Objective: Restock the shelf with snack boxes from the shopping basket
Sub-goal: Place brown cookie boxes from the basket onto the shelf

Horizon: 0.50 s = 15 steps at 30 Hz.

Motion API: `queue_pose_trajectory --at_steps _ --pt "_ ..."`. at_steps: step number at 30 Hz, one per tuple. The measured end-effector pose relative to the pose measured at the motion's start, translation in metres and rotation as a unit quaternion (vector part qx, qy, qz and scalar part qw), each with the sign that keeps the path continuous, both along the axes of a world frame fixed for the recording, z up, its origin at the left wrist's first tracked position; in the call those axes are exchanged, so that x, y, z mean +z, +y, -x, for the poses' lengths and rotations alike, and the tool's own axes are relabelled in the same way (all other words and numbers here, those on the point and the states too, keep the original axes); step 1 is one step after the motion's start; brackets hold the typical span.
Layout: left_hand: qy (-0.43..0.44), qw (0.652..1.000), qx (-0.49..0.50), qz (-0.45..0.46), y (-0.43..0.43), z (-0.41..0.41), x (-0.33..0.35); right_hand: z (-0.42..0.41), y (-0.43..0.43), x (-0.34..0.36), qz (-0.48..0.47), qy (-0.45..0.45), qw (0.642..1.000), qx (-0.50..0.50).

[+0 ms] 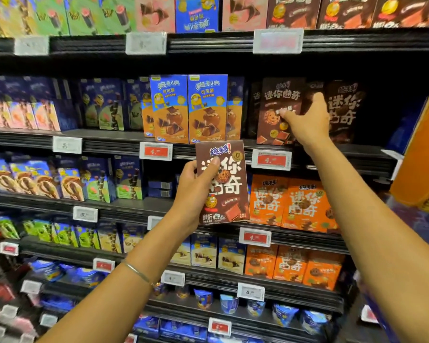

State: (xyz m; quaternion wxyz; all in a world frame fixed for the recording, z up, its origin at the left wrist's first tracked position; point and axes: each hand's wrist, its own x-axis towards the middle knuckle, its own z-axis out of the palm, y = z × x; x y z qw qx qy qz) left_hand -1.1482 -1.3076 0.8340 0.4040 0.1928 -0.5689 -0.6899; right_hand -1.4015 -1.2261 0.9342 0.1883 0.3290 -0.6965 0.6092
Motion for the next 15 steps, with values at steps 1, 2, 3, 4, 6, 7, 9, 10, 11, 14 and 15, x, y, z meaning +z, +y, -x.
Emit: queue_pose_trajectory --at_steps 1,2,3,4,6,7,9,10,11,14,15 --pt "0.001 1.000 -0.001 -0.001 0.001 0.000 0.001 0.002 -0.005 -0.001 -0.010 0.007 1.000 -0.009" --pt "0.002 1.000 -0.002 0.001 0.001 0.000 0.001 0.003 -0.009 -0.001 -0.021 0.012 0.999 -0.021" --pt "0.002 1.000 -0.005 0.003 0.001 -0.001 0.002 0.004 -0.014 -0.001 -0.030 0.015 0.999 -0.031" --pt "0.002 1.000 -0.008 0.006 0.002 -0.001 0.003 0.005 -0.018 0.000 -0.036 0.014 0.999 -0.037" --pt "0.001 1.000 -0.013 0.012 0.003 -0.002 0.006 0.005 -0.027 0.001 -0.043 0.008 0.998 -0.045" --pt "0.001 1.000 -0.014 0.014 0.003 -0.002 0.007 0.006 -0.030 0.002 -0.046 0.006 0.998 -0.049" --pt "0.002 1.000 -0.016 0.014 0.003 -0.003 0.010 0.006 -0.036 0.002 -0.054 0.002 0.997 -0.053" --pt "0.002 1.000 -0.018 0.015 0.004 -0.003 0.012 0.006 -0.038 0.003 -0.057 -0.002 0.997 -0.053" --pt "0.002 1.000 -0.019 0.018 0.004 -0.003 0.013 0.005 -0.040 0.003 -0.060 -0.007 0.997 -0.054" --pt "0.006 0.999 -0.023 0.022 0.004 -0.004 0.017 0.002 -0.043 0.003 -0.073 -0.016 0.995 -0.060" --pt "0.008 0.999 -0.024 0.021 0.004 -0.004 0.018 0.000 -0.042 0.003 -0.077 -0.020 0.995 -0.057"
